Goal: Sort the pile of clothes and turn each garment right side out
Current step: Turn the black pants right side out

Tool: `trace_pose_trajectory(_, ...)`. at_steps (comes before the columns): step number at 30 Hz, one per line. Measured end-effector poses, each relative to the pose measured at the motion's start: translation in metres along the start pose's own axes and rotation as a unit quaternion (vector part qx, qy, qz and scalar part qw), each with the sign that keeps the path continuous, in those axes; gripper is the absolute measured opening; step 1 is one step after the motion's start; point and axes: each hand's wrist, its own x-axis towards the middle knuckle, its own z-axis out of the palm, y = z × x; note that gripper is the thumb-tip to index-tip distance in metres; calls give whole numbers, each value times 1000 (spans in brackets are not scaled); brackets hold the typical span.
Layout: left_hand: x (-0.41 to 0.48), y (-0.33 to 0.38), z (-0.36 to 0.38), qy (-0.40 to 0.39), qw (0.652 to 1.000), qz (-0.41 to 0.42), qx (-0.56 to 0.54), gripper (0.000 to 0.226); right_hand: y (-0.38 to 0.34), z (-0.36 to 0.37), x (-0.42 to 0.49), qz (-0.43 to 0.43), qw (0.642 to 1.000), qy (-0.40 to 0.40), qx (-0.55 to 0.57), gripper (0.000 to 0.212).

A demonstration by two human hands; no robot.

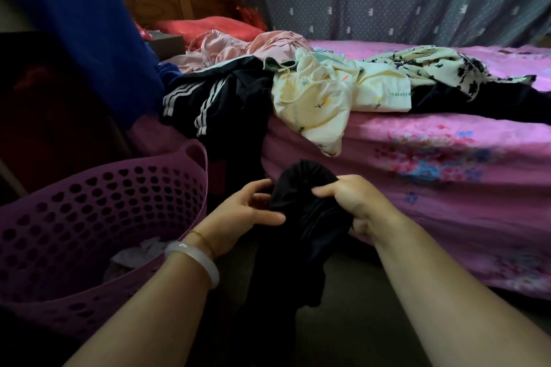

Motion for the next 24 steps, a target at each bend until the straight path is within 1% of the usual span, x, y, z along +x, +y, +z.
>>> trace_pose_trajectory(2, -1, -9, -1, -32, 997, -27, 71, 93, -7, -1, -1, 24, 998, -6, 49, 28)
trace_pose_trajectory(3, -1, -15, 2, -44, 993, -38, 106, 98, -11, -1, -3, 33, 997, -15, 73, 26)
trace_pose_trajectory(5, 1, -29, 13, -50, 985, -55, 157, 99, -20, 3, -9, 42, 991, -41, 121, 21)
trace_pose_trajectory(6, 3, -36, 20, -42, 980, -48, 190, 100, -23, 6, -11, 44, 987, -59, 145, 19)
trace_pose_trajectory(7, 6, -43, 26, -24, 971, -29, 236, 97, -26, 9, -15, 44, 980, -83, 173, 19)
trace_pose_trajectory(8, 9, -49, 33, -5, 961, -8, 276, 90, -30, 14, -18, 44, 973, -105, 201, 21)
trace_pose_trajectory(9, 9, -53, 41, 18, 956, 13, 291, 79, -33, 18, -21, 43, 964, -126, 230, 23)
trace_pose_trajectory(10, 12, -60, 47, 42, 963, 15, 266, 66, -36, 23, -24, 42, 955, -144, 257, 25)
trace_pose_trajectory(12, 14, -66, 55, 100, 984, 10, 150, 42, -39, 31, -25, 48, 939, -174, 293, 30)
trace_pose_trajectory(13, 18, -68, 57, 142, 984, 11, 106, 33, -39, 33, -24, 51, 932, -184, 308, 35)
trace_pose_trajectory(14, 22, -69, 55, 189, 978, 0, 90, 27, -39, 35, -22, 53, 924, -193, 325, 40)
trace_pose_trajectory(16, 24, -64, 51, 250, 966, -66, 31, 32, -37, 33, -16, 53, 914, -194, 353, 43)
trace_pose_trajectory(17, 23, -61, 48, 266, 958, -95, -42, 35, -35, 30, -14, 52, 912, -183, 362, 41)
trace_pose_trajectory(18, 22, -56, 43, 263, 948, -110, -139, 37, -32, 27, -10, 50, 912, -165, 372, 38)
trace_pose_trajectory(19, 19, -50, 37, 238, 928, -112, -265, 38, -28, 22, -5, 47, 913, -139, 380, 35)
trace_pose_trajectory(20, 16, -42, 32, 202, 891, -105, -393, 39, -22, 18, -1, 49, 916, -108, 384, 34)
trace_pose_trajectory(21, 13, -33, 28, 179, 848, -87, -491, 38, -14, 15, 3, 58, 920, -76, 381, 32)
trace_pose_trajectory(22, 14, -26, 23, 172, 813, -65, -552, 37, -2, 13, 7, 72, 927, -50, 365, 30)
trace_pose_trajectory(23, 14, -19, 20, 171, 789, -50, -589, 35, 11, 12, 10, 94, 935, -26, 341, 28)
trace_pose_trajectory(24, 13, -13, 18, 169, 773, -35, -610, 34, 22, 15, 10, 120, 941, -16, 316, 27)
